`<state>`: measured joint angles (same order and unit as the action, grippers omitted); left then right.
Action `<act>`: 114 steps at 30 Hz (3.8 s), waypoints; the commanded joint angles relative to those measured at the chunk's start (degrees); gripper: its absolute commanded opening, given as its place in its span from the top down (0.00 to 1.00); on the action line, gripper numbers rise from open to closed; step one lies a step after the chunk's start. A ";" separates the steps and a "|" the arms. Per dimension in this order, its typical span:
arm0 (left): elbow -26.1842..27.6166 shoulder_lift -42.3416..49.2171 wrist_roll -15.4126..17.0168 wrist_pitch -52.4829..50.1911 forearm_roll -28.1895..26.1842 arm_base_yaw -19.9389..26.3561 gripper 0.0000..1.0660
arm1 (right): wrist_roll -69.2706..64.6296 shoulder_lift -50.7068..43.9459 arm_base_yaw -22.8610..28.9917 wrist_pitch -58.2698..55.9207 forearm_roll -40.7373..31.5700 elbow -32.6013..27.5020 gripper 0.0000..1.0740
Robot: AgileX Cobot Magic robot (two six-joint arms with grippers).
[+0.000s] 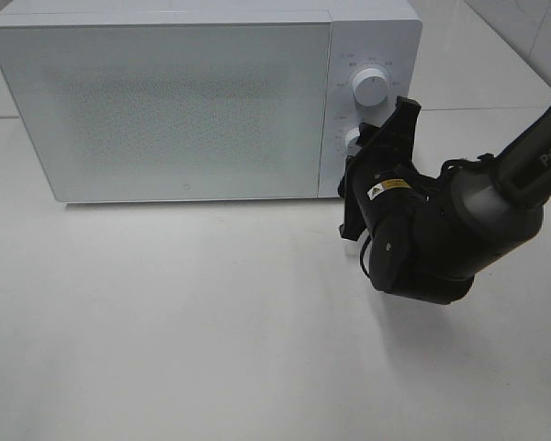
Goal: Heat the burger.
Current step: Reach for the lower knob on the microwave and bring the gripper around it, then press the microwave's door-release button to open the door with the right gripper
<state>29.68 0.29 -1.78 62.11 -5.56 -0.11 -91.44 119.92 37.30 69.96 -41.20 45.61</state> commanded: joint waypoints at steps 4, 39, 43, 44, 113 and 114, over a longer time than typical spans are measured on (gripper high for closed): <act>-0.11 1.43 0.11 -0.80 -0.11 0.17 0.06 | 0.57 -0.57 0.80 8.14 4.47 1.26 0.97; -0.11 1.43 0.11 -0.80 -0.11 0.17 0.06 | 12.32 -4.47 0.92 2.92 3.84 -5.16 0.26; -0.11 1.43 0.11 -0.80 -0.11 0.17 0.06 | 14.15 -6.13 0.92 0.46 6.07 -6.93 0.27; -0.11 1.43 0.11 -0.80 -0.11 0.17 0.06 | 14.15 -6.13 0.92 0.46 6.07 -6.93 0.27; -0.11 0.92 0.11 -0.80 -0.11 0.17 0.06 | 88.24 -83.59 -13.24 -131.78 40.62 -2.01 0.29; -0.11 0.92 0.11 -0.80 -0.11 0.17 0.06 | 88.24 -86.12 -14.15 -132.12 40.62 -2.75 0.29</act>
<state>29.68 0.29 -1.78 62.11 -5.56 -0.11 -4.24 40.11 24.81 -60.91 -1.09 44.86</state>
